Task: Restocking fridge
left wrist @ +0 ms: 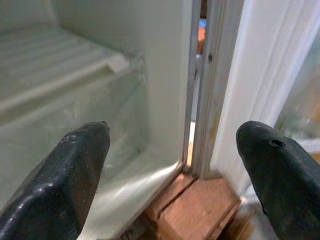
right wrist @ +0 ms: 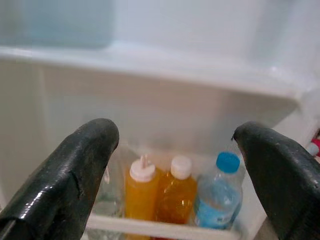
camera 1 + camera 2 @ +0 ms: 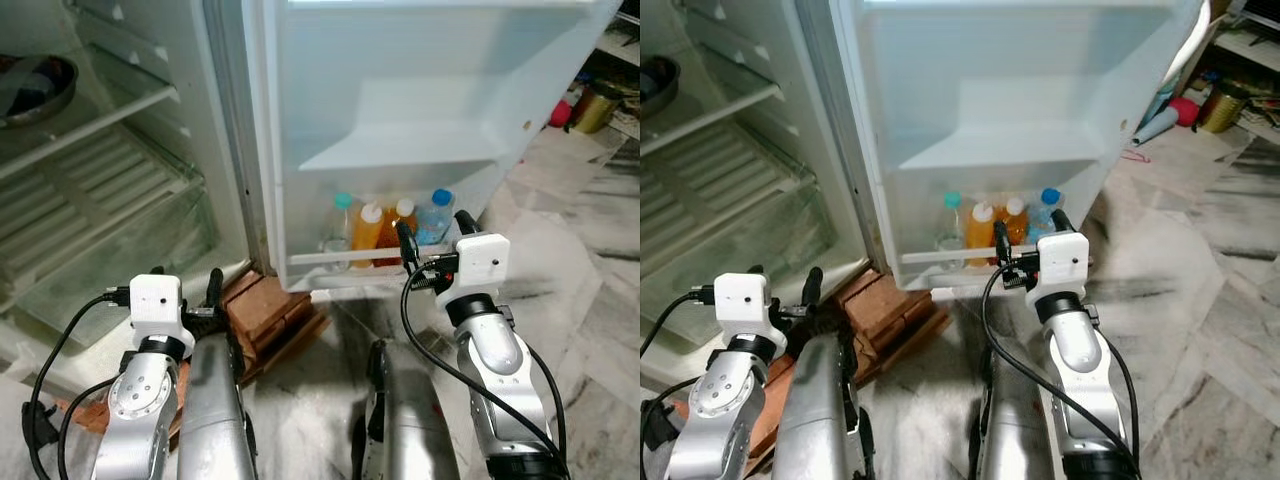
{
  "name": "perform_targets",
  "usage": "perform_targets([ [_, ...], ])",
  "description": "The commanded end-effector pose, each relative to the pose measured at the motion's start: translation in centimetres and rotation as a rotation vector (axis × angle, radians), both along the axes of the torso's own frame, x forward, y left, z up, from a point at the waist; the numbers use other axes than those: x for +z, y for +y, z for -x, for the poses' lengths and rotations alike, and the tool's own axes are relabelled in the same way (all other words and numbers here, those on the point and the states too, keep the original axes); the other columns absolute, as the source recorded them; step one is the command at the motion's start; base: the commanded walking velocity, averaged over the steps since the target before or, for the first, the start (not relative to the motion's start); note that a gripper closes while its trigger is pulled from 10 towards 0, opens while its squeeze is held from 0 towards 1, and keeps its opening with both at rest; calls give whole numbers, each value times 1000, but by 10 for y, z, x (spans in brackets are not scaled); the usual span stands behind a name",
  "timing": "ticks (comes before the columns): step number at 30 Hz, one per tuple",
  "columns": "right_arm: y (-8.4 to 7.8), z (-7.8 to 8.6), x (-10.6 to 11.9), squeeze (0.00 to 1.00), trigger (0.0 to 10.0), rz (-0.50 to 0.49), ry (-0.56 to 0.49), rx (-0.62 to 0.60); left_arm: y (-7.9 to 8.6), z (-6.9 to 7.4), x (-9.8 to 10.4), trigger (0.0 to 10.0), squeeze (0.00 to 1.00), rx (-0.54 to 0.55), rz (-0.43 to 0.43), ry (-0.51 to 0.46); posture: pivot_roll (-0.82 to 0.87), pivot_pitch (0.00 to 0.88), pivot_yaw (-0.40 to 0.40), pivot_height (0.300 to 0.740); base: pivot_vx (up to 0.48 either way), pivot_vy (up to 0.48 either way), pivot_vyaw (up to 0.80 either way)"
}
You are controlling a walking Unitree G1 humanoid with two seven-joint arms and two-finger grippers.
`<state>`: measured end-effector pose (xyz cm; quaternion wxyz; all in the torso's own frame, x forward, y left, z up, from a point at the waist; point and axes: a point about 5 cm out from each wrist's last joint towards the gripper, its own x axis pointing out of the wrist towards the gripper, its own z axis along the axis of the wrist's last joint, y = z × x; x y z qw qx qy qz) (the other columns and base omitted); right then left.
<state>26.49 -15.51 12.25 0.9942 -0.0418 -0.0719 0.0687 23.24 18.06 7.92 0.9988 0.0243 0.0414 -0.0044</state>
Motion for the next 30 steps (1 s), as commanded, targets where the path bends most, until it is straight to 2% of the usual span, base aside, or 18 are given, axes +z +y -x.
perform_targets([
  [1,2,-5,5,0,10000,-11,-14,5,-4,-4,5,10000,0,-8,-2,-28,35,42,-30,624,0,0,0],
  [9,6,-12,12,0,10000,-9,-36,11,-7,-14,11,10000,0,-23,-3,-50,35,36,-25,674,0,0,0],
  [13,5,-12,11,0,10000,-18,-27,7,-2,-14,11,10000,0,-3,-8,-48,35,44,-25,704,0,0,0],
  [19,4,-13,7,0,10000,-23,-8,3,-4,-13,10,10000,0,3,-7,-46,37,53,-30,739,0,0,0],
  [30,7,-10,-1,0,10000,-23,42,22,-7,-13,8,10000,0,6,-24,-35,31,66,-38,740,0,0,0],
])
